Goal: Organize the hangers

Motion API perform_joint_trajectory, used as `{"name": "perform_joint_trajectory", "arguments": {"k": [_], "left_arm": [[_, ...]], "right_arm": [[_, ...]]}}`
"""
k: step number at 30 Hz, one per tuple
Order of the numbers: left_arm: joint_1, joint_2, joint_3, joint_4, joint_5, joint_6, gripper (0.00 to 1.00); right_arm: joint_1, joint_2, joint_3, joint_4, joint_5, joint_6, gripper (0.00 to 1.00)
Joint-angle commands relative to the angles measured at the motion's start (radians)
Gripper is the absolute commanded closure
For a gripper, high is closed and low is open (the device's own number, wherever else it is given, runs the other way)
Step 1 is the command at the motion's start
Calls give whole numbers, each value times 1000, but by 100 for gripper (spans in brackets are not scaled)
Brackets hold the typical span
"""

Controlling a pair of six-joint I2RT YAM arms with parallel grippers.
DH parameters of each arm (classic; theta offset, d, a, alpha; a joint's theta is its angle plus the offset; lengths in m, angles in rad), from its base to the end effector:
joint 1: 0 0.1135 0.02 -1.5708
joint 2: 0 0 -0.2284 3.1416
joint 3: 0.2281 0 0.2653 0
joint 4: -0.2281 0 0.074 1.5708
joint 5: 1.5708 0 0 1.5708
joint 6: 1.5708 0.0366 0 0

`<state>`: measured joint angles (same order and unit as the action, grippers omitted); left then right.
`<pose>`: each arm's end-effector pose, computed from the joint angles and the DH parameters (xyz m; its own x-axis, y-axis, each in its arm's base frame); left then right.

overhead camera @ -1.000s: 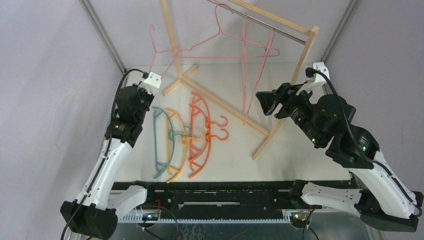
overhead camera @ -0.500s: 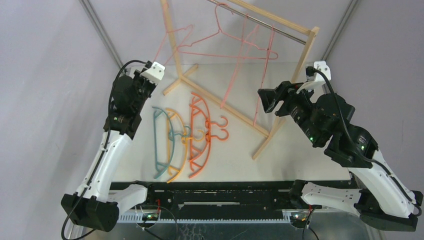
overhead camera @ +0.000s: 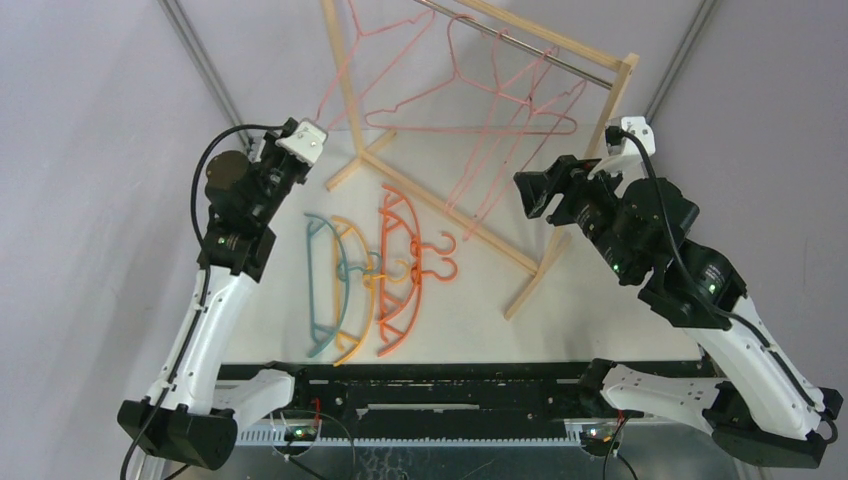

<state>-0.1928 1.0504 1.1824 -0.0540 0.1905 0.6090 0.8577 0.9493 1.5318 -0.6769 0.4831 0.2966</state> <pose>0.2581 -0.0574 0.4137 0.2764 0.5184 -0.8093 0.2625 0.7693 0.5824 0.1278 0.1218 0.4814 -0.1663 0.2034 -0.9649 -0.3332 0.9094 0.2491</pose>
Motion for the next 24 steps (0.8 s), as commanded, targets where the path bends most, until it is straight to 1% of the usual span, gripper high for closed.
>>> {"name": "perform_joint_trajectory", "arguments": {"k": [1, 10, 18, 24], "left_arm": [[7, -31, -3, 123, 29, -42, 100], [4, 24, -15, 166, 60, -118, 100], [-7, 55, -70, 242, 69, -183, 100], [-13, 84, -63, 278, 79, -211, 100]], "right_arm": [[-23, -2, -5, 39, -46, 10, 29], [-50, -14, -16, 26, -64, 28, 29], [-89, -26, -15, 7, -91, 29, 29], [-112, -28, -21, 4, -112, 34, 30]]}}
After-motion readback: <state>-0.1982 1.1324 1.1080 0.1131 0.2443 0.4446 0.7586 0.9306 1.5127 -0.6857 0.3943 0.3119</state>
